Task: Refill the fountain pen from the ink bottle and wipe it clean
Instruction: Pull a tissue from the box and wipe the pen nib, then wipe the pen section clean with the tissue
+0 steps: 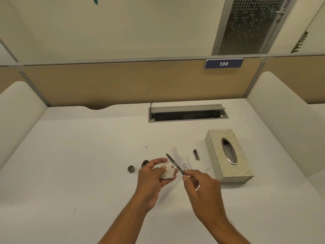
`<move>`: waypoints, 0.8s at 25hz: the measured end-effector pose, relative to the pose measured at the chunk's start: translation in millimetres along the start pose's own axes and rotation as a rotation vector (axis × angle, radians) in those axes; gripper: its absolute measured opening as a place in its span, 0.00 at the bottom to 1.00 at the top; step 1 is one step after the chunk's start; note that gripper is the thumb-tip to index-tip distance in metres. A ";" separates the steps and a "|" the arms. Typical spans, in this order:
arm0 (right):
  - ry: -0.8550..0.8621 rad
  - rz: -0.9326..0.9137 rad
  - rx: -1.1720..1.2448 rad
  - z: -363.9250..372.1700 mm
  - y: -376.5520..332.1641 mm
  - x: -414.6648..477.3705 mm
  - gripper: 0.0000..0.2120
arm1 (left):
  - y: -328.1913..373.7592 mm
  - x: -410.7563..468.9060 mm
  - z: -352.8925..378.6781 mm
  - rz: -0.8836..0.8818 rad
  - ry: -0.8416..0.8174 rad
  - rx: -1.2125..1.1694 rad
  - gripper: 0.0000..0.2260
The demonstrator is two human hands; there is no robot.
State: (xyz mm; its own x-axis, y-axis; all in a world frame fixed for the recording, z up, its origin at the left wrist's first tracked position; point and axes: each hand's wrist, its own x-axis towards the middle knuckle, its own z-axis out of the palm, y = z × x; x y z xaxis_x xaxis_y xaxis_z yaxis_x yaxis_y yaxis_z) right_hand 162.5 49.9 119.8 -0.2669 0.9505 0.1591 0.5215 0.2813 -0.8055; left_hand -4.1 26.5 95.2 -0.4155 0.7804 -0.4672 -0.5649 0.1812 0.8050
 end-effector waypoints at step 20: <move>-0.080 0.023 -0.241 43.3 52.2 37.6 0.14 | -18.1 44.5 -2.0 -0.188 -0.060 -0.094 0.11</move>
State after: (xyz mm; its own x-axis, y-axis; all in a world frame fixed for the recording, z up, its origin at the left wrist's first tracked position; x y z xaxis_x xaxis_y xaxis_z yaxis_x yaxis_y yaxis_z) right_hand 144.6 94.6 59.0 -0.3110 0.9463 0.0886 0.7039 0.2920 -0.6475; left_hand -13.8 56.7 59.1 -0.2555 0.7729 -0.5809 -0.6933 0.2723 0.6672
